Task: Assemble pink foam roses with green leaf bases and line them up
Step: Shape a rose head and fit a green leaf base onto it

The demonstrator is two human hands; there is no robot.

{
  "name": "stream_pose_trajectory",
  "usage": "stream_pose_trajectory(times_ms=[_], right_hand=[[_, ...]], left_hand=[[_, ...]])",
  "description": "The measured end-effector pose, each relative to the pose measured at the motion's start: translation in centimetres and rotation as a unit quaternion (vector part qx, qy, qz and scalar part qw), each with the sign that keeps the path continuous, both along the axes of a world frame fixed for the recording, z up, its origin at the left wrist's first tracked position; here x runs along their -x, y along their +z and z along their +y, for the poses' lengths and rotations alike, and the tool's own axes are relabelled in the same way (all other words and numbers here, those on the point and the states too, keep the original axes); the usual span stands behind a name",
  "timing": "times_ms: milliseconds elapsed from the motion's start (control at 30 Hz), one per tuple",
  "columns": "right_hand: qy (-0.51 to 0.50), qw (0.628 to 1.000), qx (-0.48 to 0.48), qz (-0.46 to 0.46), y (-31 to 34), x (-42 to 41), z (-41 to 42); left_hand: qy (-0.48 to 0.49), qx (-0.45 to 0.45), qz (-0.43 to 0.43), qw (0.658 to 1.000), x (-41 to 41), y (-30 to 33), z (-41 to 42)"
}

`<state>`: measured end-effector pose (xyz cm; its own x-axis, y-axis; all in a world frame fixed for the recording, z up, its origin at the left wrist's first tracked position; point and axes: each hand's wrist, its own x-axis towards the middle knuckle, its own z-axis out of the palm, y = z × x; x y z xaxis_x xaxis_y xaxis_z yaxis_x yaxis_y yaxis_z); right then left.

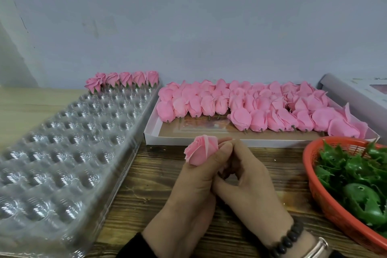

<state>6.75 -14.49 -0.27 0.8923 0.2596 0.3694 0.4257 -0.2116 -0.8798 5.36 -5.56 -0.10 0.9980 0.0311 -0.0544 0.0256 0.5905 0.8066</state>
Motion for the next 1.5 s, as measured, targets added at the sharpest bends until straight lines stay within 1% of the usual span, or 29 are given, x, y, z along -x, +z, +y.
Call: stream_pose_trajectory(times_ms=[100, 233, 367, 533, 600, 667, 733, 833, 967, 1033, 1067, 1100, 1167, 1233, 1267, 1300, 1400, 1500], right_hand=[[0.037, 0.996, -0.046, 0.06, 0.3, -0.1, -0.3], [0.106, 0.983, -0.042, 0.141, 0.6, -0.3, -0.9], [0.111, 0.973, -0.094, 0.181, 0.3, -0.3, -0.5], [0.112, 0.979, -0.071, 0.154, 0.4, -0.3, -0.7], [0.131, 0.974, -0.068, 0.17, 0.7, -0.3, -1.0], [0.161, 0.964, -0.087, 0.191, 0.8, -0.2, -1.1], [0.163, 0.961, -0.106, 0.195, 0.6, -0.3, -1.0], [0.149, 0.967, -0.095, 0.186, 0.3, -0.4, -1.0], [0.185, 0.955, -0.102, 0.208, 0.6, -0.5, -1.4], [0.17, 0.965, -0.084, 0.18, 0.6, -0.5, -1.3], [0.144, 0.973, -0.088, 0.16, 0.5, -0.6, -1.2], [0.109, 0.979, -0.1, 0.144, 0.3, -0.7, -1.1], [0.05, 0.985, -0.121, 0.112, 0.3, -0.9, -1.2], [0.04, 0.993, -0.09, 0.071, 0.3, -1.0, -1.5], [0.051, 0.995, -0.062, 0.051, 0.2, -1.0, -1.7], [0.067, 0.997, -0.035, 0.034, 0.2, -1.0, -1.8], [0.118, 0.993, 0.015, -0.007, 0.3, -1.0, -1.8], [0.154, 0.986, 0.048, -0.042, 0.7, -0.9, -1.9]], left_hand=[[-0.026, 0.033, 0.024, 0.999, -0.2, 0.3, 0.6], [-0.035, 0.032, 0.053, 0.997, -0.5, 0.7, 1.5], [-0.028, 0.046, 0.034, 0.998, -0.6, 0.5, 1.5], [-0.053, 0.018, 0.008, 0.998, -0.4, 0.3, 1.6], [-0.05, -0.006, 0.018, 0.999, -0.5, 0.3, 1.7], [-0.045, -0.026, 0.029, 0.998, -0.6, 0.3, 1.7], [-0.043, -0.016, 0.015, 0.999, -0.6, 0.2, 1.8], [-0.047, -0.003, -0.003, 0.999, -0.6, 0.1, 1.8], [-0.038, -0.056, -0.004, 0.998, -0.7, -0.1, 2.1], [-0.011, -0.083, -0.022, 0.996, -0.6, -0.1, 2.2], [0.011, -0.114, -0.037, 0.993, -0.6, -0.2, 2.4], [0.035, -0.158, -0.052, 0.985, -0.6, -0.2, 2.5], [0.086, -0.271, -0.08, 0.955, -0.6, -0.1, 3.0], [0.106, -0.363, -0.097, 0.92, -0.6, 0.0, 3.4], [0.1, -0.388, -0.108, 0.91, -0.6, 0.1, 3.5], [0.083, -0.395, -0.115, 0.908, -0.6, 0.2, 3.4], [0.011, -0.393, -0.11, 0.913, -0.6, 0.4, 3.3], [-0.027, -0.439, -0.117, 0.89, -0.5, 0.3, 3.6]])
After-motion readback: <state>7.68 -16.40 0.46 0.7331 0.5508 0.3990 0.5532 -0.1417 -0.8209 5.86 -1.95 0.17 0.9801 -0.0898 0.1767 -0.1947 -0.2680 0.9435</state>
